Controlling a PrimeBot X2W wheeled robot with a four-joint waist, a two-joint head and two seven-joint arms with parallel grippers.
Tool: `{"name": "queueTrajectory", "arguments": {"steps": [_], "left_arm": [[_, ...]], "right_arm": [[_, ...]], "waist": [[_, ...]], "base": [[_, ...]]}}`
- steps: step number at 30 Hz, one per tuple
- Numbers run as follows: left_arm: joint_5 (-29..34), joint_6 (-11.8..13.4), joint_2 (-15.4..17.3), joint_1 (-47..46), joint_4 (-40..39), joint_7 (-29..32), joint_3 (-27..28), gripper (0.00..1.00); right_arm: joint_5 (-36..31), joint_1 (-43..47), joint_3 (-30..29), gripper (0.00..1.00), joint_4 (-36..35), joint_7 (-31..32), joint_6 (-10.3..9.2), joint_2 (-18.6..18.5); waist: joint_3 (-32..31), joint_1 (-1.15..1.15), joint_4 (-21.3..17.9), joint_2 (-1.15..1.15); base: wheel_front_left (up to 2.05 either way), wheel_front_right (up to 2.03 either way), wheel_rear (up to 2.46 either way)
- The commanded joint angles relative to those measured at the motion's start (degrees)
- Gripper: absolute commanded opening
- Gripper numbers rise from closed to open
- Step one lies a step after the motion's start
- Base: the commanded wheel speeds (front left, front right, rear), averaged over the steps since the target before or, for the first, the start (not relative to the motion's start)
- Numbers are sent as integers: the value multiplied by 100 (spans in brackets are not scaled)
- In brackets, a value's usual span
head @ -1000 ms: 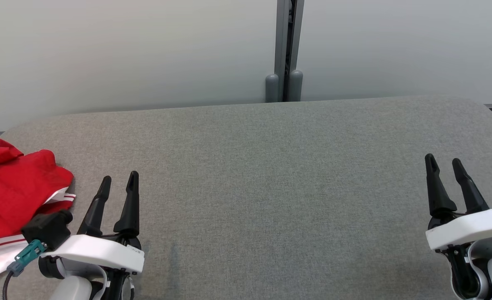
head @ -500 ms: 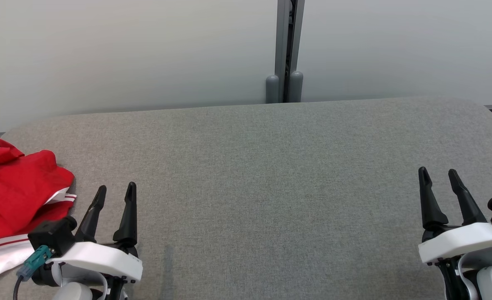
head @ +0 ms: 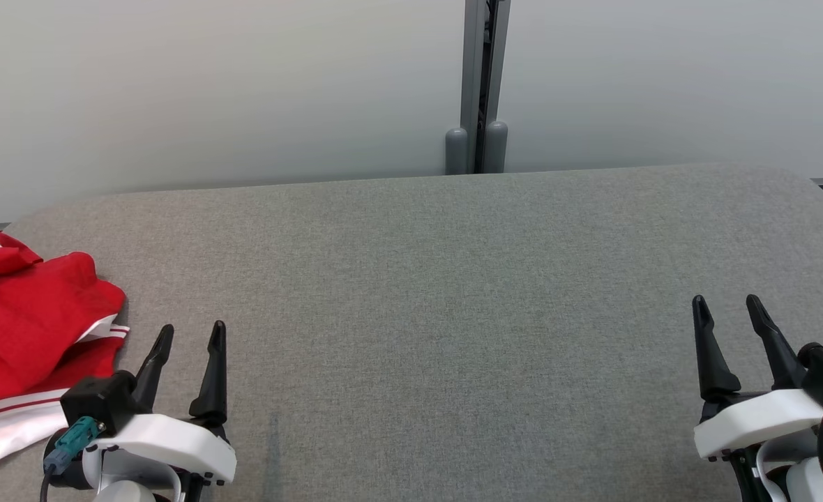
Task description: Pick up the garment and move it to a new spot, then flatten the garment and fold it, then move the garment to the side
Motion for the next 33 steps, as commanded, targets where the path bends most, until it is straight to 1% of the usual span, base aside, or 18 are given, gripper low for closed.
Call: {"name": "queueTrajectory", "arguments": {"steps": [1, 11, 22, 27, 33], "left_arm": [[112, 49, 60, -62, 12, -10, -18, 100], [426, 191, 145, -98, 67, 45, -127, 100], [670, 332, 190, -55, 96, 63, -223, 100], [745, 370, 219, -18, 108, 55, -239, 100], [612, 387, 201, 28, 126, 48, -187, 100]], "right_arm": [[-156, 19, 12, 100, -3, -88, 24, -35], [-707, 63, 37, 100, 163, -278, 25, -10], [-1048, 120, 24, 100, 201, -400, 21, 20], [-1040, 161, 5, 100, 212, -427, 22, 50], [-758, 150, -64, 100, 260, -353, 22, 93]], "waist": [[-2, 0, 6, 0], [9, 0, 20, 0], [35, 0, 12, 0], [35, 0, 13, 0], [33, 0, 6, 0]], "base": [[0, 0, 0], [0, 0, 0], [0, 0, 0], [0, 0, 0], [0, 0, 0]]}}
